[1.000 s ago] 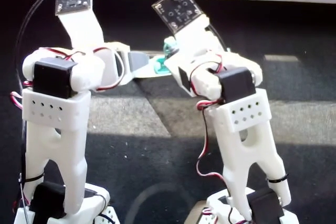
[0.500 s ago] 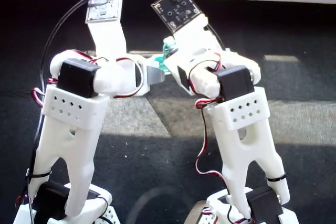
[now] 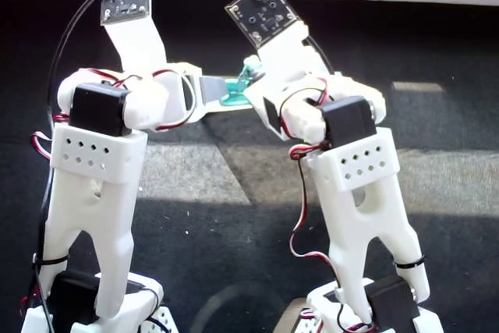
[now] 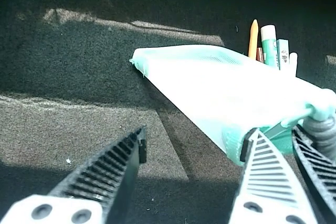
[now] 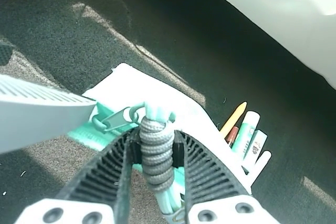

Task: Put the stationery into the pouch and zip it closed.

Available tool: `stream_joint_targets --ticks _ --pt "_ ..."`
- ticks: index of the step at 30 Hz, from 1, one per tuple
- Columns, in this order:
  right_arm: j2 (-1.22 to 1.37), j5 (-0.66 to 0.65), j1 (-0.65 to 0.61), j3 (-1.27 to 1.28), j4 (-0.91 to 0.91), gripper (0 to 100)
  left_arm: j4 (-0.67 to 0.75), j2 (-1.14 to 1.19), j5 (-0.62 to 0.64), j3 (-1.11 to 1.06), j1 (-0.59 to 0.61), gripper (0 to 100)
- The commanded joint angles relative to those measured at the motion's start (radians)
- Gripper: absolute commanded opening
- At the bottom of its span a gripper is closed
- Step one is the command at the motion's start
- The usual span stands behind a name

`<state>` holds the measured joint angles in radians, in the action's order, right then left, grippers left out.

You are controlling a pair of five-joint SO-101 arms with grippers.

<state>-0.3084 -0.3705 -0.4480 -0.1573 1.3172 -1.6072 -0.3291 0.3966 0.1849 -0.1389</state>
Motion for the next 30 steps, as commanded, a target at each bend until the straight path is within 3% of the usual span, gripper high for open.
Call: stream_joint_targets --ticks 1,15,17,22,30 --pt "-0.002 -0.009 0.013 -0.039 -0.004 0.5 0.023 -0.002 0.009 0.002 0.012 30" --pt "-0.005 -0.009 0.013 -0.039 0.002 0.5 0.091 -0.012 0.009 -0.128 -0.041 30" --pt "-0.007 -0.009 0.013 -0.039 0.004 0.5 0.094 -0.013 0.009 -0.128 -0.042 25" --pt "-0.007 -0.006 0.013 -0.039 0.004 0.5 0.094 -0.013 0.003 -0.127 -0.042 0" --pt "-0.036 -0.003 0.013 -0.154 0.027 0.5 0.031 -0.015 0.009 0.039 -0.041 1"
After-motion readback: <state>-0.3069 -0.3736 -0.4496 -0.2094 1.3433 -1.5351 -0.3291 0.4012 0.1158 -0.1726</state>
